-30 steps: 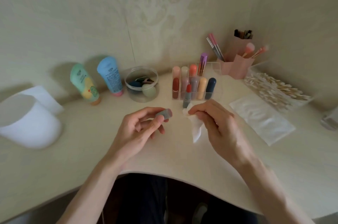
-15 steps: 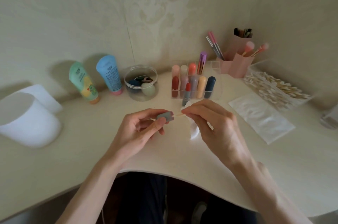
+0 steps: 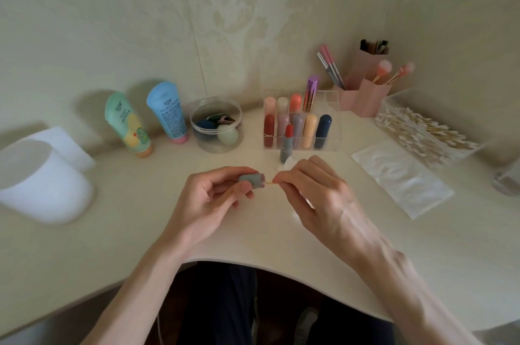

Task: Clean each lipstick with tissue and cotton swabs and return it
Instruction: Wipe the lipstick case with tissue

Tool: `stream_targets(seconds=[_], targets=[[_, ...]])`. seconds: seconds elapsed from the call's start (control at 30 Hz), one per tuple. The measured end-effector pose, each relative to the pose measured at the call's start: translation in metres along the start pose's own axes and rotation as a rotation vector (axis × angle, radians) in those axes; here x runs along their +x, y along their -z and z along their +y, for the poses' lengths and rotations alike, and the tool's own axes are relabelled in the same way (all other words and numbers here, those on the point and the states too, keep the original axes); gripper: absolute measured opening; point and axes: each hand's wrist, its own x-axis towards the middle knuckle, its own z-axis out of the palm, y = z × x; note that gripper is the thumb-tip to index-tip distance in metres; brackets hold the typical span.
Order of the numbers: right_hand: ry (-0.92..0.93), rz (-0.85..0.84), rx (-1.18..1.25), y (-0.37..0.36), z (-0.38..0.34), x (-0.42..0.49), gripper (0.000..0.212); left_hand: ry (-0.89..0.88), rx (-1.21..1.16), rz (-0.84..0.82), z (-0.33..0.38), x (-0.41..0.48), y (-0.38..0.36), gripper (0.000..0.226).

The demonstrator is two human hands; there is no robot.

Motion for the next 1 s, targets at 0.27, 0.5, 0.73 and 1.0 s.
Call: stream_targets(seconds=[0.27, 0.5, 0.73, 1.0], targets=[[-0.045, -0.070, 0.065, -0.0060, -0.0020, -0.0034, 0.014, -0.024, -0.015, 0.040, 0.0005, -0.0008, -0.0007, 0.025], [-0.106, -0.080, 0.126, -0.0093, -0.0024, -0.0067, 0.013, -0.025, -0.010, 0.063, -0.0013, 0.0004, 0.0011, 0.026], [-0.167, -0.097, 0.201, -0.0073, -0.0040, -0.0060, 0.013, -0.039, -0.001, 0.059, 0.0018, -0.0003, -0.0008, 0.028], [-0.221, -0.077, 0.207, -0.0064, -0.0099, -0.0053, 0.020, -0.046, 0.051, 0.050, 0.0007, 0.0005, 0.0004, 0.027]])
